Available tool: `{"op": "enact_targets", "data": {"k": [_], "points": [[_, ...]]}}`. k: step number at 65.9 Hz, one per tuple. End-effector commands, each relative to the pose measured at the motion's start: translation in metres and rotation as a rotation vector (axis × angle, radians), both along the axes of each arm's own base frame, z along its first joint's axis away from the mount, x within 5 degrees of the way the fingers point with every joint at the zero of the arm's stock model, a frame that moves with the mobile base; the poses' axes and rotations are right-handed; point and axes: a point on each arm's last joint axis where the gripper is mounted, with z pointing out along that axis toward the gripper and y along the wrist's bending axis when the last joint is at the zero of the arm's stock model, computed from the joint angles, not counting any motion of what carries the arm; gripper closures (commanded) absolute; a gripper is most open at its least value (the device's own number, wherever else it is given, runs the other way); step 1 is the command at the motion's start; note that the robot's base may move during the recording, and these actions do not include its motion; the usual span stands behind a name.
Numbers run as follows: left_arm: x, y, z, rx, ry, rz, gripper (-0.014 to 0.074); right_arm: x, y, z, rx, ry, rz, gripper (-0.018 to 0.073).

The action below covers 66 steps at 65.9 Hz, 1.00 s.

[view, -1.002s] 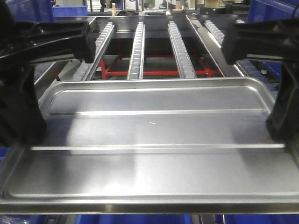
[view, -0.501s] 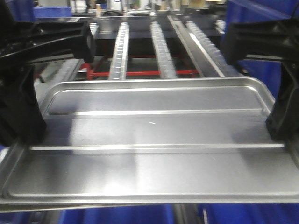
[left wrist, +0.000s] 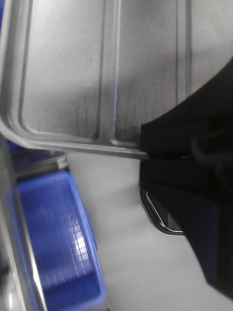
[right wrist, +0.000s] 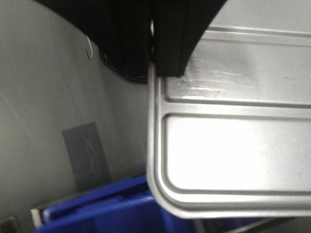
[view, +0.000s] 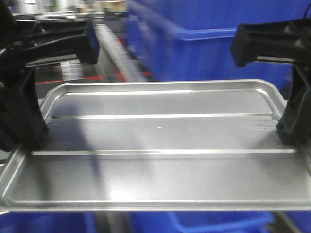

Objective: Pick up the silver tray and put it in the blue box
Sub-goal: 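Hold the tray level with both grippers while driving away from the rack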

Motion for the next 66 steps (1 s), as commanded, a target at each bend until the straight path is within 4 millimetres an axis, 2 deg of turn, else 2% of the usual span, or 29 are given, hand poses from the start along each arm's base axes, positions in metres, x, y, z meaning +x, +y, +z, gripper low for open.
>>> {"op": "enact_targets", "data": {"k": [1, 66], "points": [[0.0001, -0.0003, 0.0137, -0.046, -0.051, -0.009, 0.0700, 0.0016, -0.0014, 0.0133, 0.020, -0.065, 0.019, 0.0508], [0.0001, -0.0003, 0.0137, -0.046, -0.051, -0.009, 0.0700, 0.0016, -0.0014, 0.0133, 0.020, -0.065, 0.019, 0.0508]]}}
